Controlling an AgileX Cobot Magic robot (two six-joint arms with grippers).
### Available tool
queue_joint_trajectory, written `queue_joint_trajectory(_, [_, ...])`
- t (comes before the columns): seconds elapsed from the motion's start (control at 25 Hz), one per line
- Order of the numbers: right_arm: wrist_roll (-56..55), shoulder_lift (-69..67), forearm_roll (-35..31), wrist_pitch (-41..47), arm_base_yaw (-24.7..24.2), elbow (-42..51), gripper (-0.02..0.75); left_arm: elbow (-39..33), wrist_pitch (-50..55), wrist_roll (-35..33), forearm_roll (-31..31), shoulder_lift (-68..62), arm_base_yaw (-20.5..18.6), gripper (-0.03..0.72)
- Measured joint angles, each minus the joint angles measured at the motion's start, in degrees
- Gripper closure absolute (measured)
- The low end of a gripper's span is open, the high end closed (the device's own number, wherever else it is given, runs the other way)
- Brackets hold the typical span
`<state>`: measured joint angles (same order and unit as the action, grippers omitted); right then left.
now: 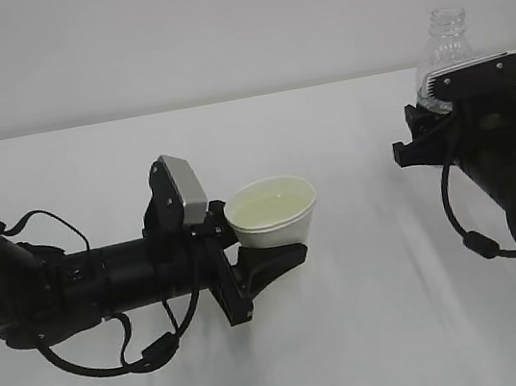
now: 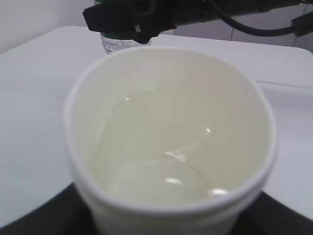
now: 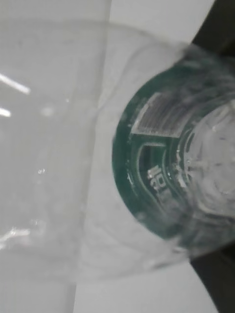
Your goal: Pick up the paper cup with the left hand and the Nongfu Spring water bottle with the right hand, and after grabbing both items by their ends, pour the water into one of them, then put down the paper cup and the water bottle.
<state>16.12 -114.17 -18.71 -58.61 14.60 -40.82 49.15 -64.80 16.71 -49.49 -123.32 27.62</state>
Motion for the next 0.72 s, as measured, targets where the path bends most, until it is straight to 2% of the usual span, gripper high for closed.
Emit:
queue_joint_trajectory(0.24, [-0.1, 0.0, 0.0, 0.0, 0.0, 0.0, 0.267, 0.0, 0.0, 0.0, 1.9, 0.0, 0.0, 0.268])
queue_joint_trajectory(0.72, [-0.2, 0.0, 0.0, 0.0, 0.0, 0.0, 0.267, 0.0, 0.0, -1.6, 10.1, 0.0, 0.0, 0.270])
